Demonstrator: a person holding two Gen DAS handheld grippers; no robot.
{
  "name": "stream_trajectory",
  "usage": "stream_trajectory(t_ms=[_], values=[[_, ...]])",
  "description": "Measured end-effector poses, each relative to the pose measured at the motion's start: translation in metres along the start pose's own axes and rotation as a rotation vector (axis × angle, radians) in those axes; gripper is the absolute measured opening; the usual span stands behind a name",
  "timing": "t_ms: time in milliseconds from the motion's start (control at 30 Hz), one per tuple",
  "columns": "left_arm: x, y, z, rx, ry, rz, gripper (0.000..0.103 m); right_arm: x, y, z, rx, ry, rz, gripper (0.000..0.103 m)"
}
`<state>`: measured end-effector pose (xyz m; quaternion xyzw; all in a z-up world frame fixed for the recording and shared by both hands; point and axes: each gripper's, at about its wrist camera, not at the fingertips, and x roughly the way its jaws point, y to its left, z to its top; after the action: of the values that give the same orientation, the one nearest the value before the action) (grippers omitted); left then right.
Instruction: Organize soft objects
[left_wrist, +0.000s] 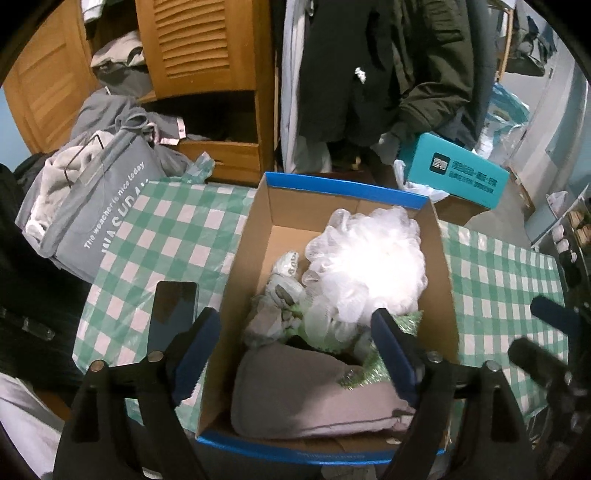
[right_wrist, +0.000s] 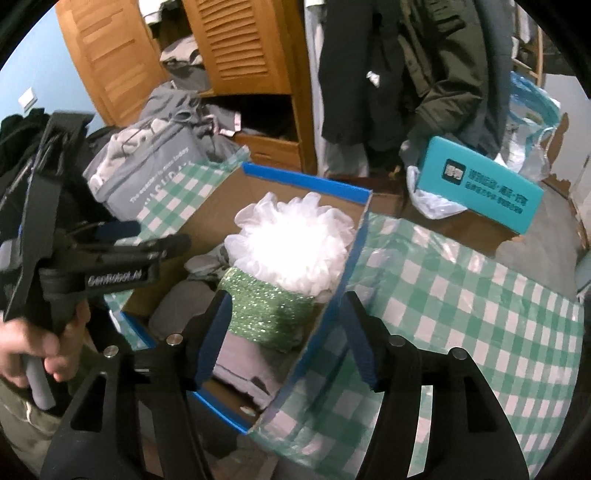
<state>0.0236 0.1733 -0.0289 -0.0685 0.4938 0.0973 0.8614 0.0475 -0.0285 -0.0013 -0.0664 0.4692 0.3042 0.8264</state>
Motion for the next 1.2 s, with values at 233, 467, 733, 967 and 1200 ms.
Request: stream_trajectory(t_ms=[233, 467, 733, 967, 1200], values=[[-0.020, -0.015, -0.012, 0.026, -0.032, -0.003, 0.091, -0.017, -0.013, -0.005, 0.039, -0.025, -0.027, 0.062], [-0.039, -0.039, -0.021, 0.062, -0.067, -0.017, 0.097, -0.040, -0.031, -0.014, 0.079, -0.064, -0.050, 0.063], [-0.067, -0.072, -0.030, 0.117, -0.141, 0.001, 0.102, -0.063, -0.053, -0.027, 0.113, -0.115, -0.101, 0.063], [-0.075, -0.097, -0.037, 0.170, -0.195, 0.060, 0.102, -0.080, -0.067, -0.034, 0.136, -0.140, -0.126, 0.063], [-0.079, -0.111, -0.037, 0.184, -0.219, 0.069, 0.102, -0.094, -0.074, -0.034, 0.138, -0.171, -0.143, 0.063]])
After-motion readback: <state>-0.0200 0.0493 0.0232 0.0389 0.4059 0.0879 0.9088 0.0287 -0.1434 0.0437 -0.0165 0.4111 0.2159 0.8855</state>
